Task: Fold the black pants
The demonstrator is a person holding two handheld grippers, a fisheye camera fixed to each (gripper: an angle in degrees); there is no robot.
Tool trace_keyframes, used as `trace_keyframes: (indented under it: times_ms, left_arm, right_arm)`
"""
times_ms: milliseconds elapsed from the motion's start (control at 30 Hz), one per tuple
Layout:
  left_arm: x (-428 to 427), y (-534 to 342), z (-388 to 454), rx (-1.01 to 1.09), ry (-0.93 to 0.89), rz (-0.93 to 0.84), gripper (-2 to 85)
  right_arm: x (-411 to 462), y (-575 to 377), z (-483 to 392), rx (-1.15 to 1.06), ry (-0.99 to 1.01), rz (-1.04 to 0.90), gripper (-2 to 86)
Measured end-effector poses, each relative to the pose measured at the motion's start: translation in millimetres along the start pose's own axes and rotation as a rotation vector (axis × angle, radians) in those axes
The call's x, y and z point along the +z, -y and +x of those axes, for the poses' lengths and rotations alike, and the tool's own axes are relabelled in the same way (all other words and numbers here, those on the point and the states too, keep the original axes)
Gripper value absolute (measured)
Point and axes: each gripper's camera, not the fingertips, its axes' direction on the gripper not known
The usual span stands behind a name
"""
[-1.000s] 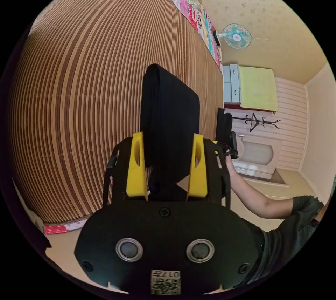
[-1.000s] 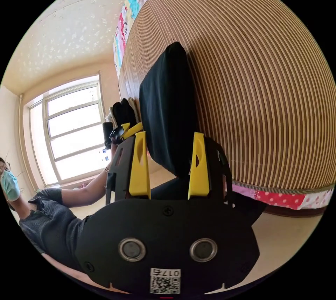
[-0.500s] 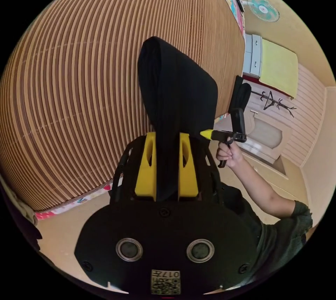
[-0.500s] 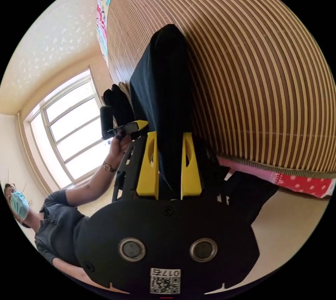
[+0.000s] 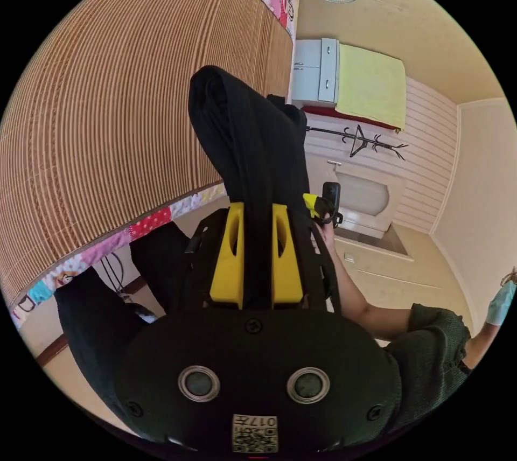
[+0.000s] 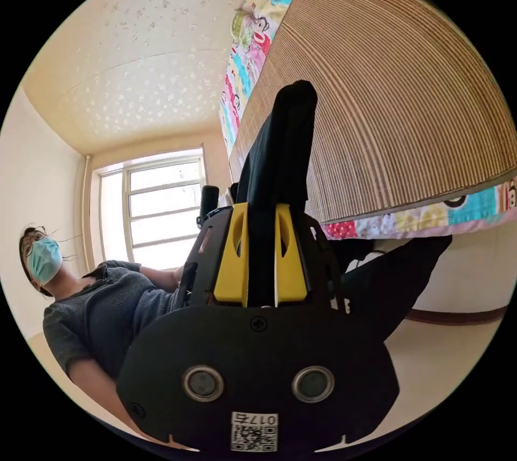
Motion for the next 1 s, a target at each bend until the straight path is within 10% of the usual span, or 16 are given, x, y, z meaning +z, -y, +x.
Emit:
trace_keyframes:
  times_ms: [300,567,767,1000]
  left_arm:
    - [247.4,193.1,195.8,0.155,-0.099,0.004,8.1]
    - [445.9,352.4,203.4,0.008,0.149,-0.13,9.7]
    - [407.9,335.4,140.8,0.059,0.426,-0.2,9.0]
    - [209.2,179.7,-25.9,-0.419,0.987,-0.352,6.9]
  right_arm:
    - [-275.6,61.8,-24.9,-0.169,-0.201,0.197,6.9]
    - [-329.8,126.7,63.0,0.108,-0.696,0.294,6.2]
    - [-277.6,54.3,46.6,0.078,-0.716,0.64,1.4]
    - [-133.0,-26.7,59.9,0.106,-0.592,0.406,0.4]
